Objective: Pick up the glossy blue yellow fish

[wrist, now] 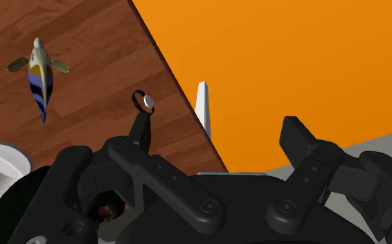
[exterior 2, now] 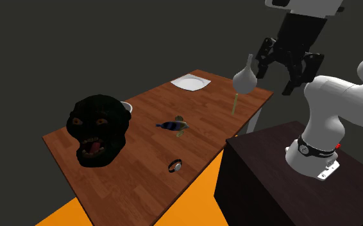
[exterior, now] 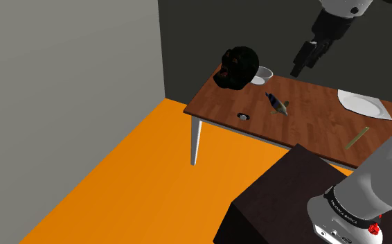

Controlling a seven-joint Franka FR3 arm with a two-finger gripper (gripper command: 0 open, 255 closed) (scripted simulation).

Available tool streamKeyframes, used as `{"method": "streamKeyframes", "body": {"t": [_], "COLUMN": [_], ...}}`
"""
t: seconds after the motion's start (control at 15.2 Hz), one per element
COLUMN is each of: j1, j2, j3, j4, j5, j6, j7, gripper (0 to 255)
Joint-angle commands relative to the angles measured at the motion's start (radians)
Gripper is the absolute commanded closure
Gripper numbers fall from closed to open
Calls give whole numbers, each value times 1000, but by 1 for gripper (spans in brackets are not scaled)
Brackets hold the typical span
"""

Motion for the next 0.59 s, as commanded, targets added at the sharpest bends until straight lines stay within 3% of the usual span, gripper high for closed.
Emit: {"method": "streamKeyframes", "body": {"t": [0.0,0.53], "j1": [0,-69], "j2": [0,172], "j3": [0,-157], "j4": [0,-12], "j5": [0,-24], "j6": [0,190], "j7": [0,-55], "gripper": [0,0]}}
